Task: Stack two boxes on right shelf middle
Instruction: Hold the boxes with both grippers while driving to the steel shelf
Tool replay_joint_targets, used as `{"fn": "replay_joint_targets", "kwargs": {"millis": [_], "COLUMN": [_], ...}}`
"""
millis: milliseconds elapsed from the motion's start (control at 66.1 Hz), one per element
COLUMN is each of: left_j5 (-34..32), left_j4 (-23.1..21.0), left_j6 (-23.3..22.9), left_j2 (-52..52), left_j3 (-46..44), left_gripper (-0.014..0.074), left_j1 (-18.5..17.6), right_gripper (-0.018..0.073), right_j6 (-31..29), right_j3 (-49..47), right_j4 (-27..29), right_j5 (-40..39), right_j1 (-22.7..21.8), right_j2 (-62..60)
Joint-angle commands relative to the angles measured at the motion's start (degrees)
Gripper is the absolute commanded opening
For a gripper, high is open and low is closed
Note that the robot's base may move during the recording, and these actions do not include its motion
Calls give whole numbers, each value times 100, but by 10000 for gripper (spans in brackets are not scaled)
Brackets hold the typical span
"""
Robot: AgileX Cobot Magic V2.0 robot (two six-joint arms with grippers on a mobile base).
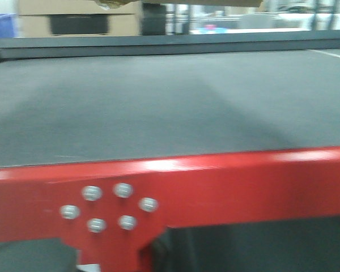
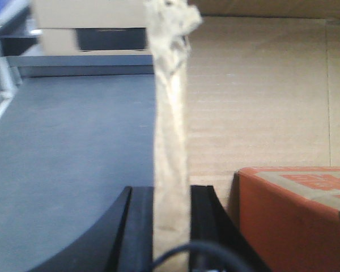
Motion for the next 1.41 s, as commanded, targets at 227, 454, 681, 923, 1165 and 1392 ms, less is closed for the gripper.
{"fn": "replay_joint_targets", "kwargs": {"millis": [227, 454, 681, 923, 1165, 1392], "left_j5": [-94, -94, -94, -93, -93, -93], "left_j4": [369, 369, 369, 381, 381, 381], "left_j6": [18, 18, 18, 18, 18, 18], "left_j2": [-97, -97, -97, -97, -97, -97], "left_j3": [-92, -92, -92, -92, -92, -92], "left_gripper": [-111, -111, -111, -111, -111, -111], "left_j1": [17, 17, 17, 17, 17, 17], "right_gripper": [-168, -168, -168, -168, -168, -168], "right_j6": [10, 10, 10, 10, 10, 10], "right_j3": [-84, -84, -84, -84, -84, -84], "right_j4": [-328, -328, -328, -328, -328, -328], "right_j5": [-80, -80, -80, -80, -80, -91], "right_j1": [-59, -59, -59, -59, -59, -59], "right_j2": [-109, -109, -109, -109, -109, -109]}}
